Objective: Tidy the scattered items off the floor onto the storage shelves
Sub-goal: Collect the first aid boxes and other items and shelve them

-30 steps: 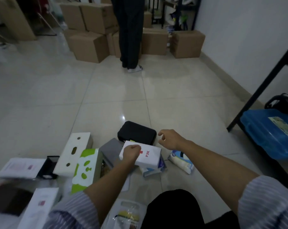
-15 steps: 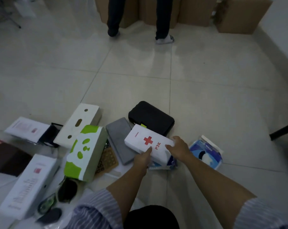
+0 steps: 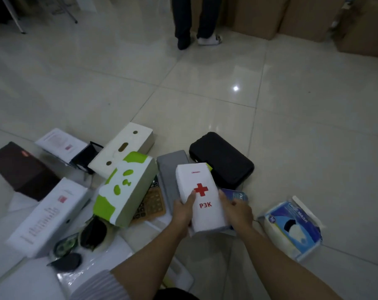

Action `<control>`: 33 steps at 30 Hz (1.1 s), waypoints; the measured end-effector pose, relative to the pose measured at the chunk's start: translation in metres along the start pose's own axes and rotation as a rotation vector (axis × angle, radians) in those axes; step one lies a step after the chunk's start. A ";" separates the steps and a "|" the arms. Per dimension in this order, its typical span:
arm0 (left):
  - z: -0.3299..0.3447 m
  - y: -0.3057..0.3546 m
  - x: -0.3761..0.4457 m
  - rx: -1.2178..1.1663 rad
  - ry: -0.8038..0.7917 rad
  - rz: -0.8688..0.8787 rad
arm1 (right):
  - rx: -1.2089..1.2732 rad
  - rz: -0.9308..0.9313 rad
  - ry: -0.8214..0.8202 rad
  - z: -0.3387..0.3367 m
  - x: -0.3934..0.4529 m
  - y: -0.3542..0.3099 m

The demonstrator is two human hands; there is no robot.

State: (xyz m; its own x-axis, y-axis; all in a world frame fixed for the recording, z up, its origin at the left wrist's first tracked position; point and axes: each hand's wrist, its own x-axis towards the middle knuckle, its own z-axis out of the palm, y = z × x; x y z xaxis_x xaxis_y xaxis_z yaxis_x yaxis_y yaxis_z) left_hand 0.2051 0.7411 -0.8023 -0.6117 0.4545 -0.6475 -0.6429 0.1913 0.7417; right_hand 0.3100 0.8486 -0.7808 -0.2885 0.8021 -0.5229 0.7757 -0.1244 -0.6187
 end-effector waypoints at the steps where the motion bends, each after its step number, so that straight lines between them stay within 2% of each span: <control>1: -0.006 0.004 -0.003 0.028 -0.018 0.036 | 0.029 -0.032 -0.022 0.005 -0.003 -0.007; 6: -0.035 0.039 -0.015 0.063 -0.078 0.161 | 0.461 -0.036 -0.259 0.035 -0.009 -0.048; 8: -0.051 0.060 -0.019 0.094 -0.055 0.230 | 0.555 -0.113 -0.319 0.044 -0.019 -0.072; 11: -0.086 0.089 -0.031 0.041 0.035 0.320 | 0.581 -0.241 -0.362 0.063 -0.048 -0.112; 16: -0.165 0.110 -0.069 -0.061 0.149 0.423 | 0.520 -0.323 -0.559 0.119 -0.104 -0.161; 20: -0.233 0.106 -0.107 -0.121 0.265 0.409 | 0.352 -0.431 -0.717 0.172 -0.154 -0.180; 25: -0.323 0.084 -0.158 -0.215 0.447 0.372 | 0.103 -0.416 -0.951 0.245 -0.211 -0.189; 27: -0.356 0.066 -0.179 -0.257 0.485 0.345 | 0.020 -0.417 -0.992 0.279 -0.221 -0.182; 29: -0.383 0.044 -0.198 -0.309 0.523 0.329 | -0.188 -0.522 -0.924 0.317 -0.219 -0.166; 33: -0.413 -0.001 -0.221 -0.425 0.620 0.310 | -0.612 -0.853 -0.638 0.362 -0.215 -0.130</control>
State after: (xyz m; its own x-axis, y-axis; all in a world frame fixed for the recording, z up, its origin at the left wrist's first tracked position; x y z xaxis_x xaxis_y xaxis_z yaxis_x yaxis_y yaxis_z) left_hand 0.1506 0.2811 -0.7322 -0.8546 -0.1562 -0.4952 -0.4461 -0.2674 0.8541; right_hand 0.0677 0.4815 -0.7999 -0.9220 0.0415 -0.3849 0.2899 0.7327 -0.6157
